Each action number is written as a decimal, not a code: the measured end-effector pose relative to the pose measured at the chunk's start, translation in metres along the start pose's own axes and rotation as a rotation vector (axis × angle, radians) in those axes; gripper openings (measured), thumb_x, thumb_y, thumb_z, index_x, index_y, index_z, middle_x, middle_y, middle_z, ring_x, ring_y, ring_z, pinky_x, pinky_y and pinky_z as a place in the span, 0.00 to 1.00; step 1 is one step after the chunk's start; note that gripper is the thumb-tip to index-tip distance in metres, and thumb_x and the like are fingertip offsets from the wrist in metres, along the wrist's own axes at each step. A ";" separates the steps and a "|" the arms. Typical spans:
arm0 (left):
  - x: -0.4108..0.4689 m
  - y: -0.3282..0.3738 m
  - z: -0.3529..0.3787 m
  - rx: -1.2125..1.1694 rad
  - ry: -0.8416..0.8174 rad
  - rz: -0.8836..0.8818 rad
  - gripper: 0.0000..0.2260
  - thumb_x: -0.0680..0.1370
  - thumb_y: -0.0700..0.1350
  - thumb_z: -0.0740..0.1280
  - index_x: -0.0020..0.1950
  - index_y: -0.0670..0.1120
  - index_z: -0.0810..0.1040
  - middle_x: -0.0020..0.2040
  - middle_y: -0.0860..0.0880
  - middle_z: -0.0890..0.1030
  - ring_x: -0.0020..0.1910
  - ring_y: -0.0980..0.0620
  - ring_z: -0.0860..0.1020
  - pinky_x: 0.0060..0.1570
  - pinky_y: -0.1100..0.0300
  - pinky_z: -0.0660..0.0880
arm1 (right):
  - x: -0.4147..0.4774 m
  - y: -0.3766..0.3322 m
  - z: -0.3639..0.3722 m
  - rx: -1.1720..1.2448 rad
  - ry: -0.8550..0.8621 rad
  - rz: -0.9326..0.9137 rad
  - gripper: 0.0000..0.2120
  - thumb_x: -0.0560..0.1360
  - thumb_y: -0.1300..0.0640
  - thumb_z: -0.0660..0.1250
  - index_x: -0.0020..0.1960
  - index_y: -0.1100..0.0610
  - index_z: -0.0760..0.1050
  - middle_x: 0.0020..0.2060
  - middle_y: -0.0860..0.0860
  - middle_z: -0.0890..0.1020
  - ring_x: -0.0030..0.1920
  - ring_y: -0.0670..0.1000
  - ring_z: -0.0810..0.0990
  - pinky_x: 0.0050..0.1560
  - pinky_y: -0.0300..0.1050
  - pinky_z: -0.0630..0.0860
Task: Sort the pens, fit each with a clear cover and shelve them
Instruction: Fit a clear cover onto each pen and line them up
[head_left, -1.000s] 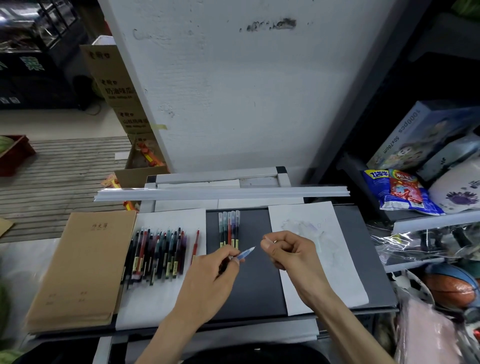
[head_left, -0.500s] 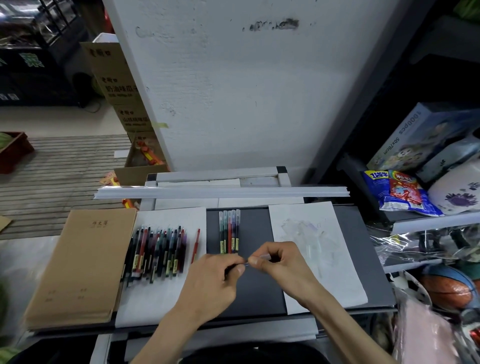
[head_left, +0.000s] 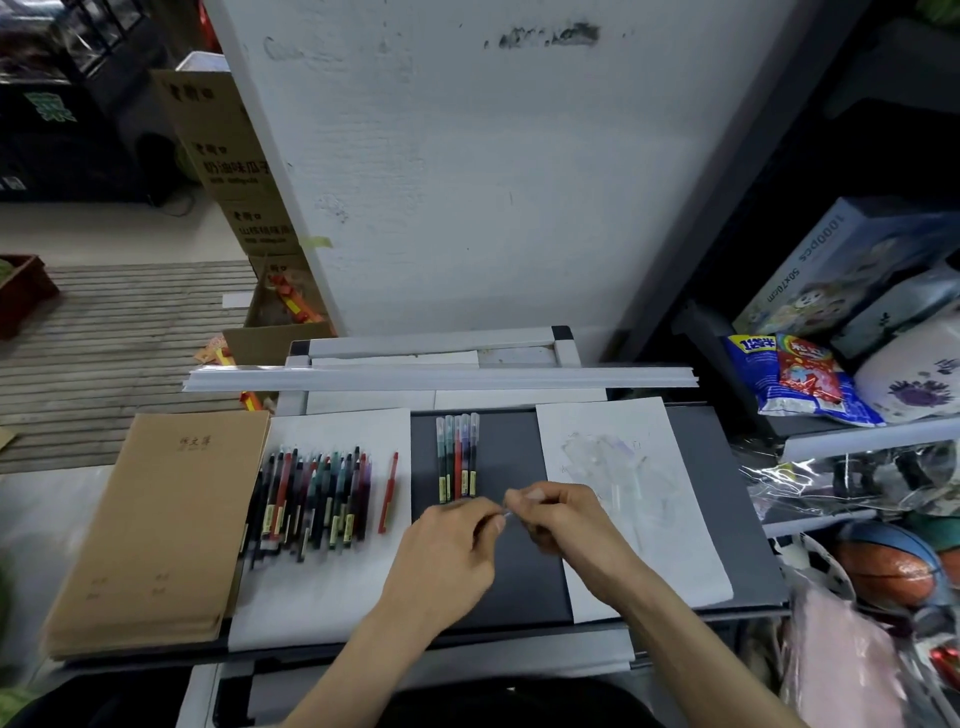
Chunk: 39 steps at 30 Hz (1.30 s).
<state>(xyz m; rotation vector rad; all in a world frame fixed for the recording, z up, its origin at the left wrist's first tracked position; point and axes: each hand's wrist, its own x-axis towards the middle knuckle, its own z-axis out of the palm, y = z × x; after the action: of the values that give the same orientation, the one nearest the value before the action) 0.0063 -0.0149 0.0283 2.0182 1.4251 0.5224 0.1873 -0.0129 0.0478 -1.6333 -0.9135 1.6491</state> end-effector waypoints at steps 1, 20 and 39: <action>0.004 -0.005 0.004 -0.068 0.043 -0.044 0.07 0.83 0.48 0.65 0.53 0.53 0.83 0.43 0.58 0.81 0.40 0.57 0.78 0.42 0.62 0.74 | 0.002 0.004 0.000 -0.005 0.047 0.003 0.14 0.80 0.47 0.71 0.44 0.57 0.82 0.32 0.50 0.75 0.31 0.48 0.70 0.33 0.39 0.67; 0.084 -0.074 0.001 0.087 0.166 -0.585 0.07 0.79 0.49 0.72 0.52 0.46 0.86 0.43 0.45 0.86 0.43 0.42 0.85 0.44 0.49 0.83 | 0.017 0.089 -0.058 -1.211 0.437 -0.071 0.11 0.82 0.57 0.59 0.62 0.53 0.75 0.51 0.50 0.76 0.44 0.54 0.79 0.37 0.44 0.70; 0.041 -0.102 -0.011 0.491 0.011 -0.560 0.12 0.81 0.54 0.68 0.48 0.46 0.82 0.42 0.48 0.82 0.42 0.44 0.82 0.35 0.56 0.73 | 0.031 0.087 -0.054 -1.105 0.527 -0.125 0.11 0.80 0.58 0.61 0.62 0.51 0.68 0.44 0.50 0.79 0.37 0.54 0.77 0.33 0.45 0.68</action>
<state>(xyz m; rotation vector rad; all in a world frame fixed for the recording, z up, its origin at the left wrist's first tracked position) -0.0581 0.0510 -0.0334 1.8204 2.1773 -0.0692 0.2431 -0.0330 -0.0408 -2.4403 -1.7136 0.4828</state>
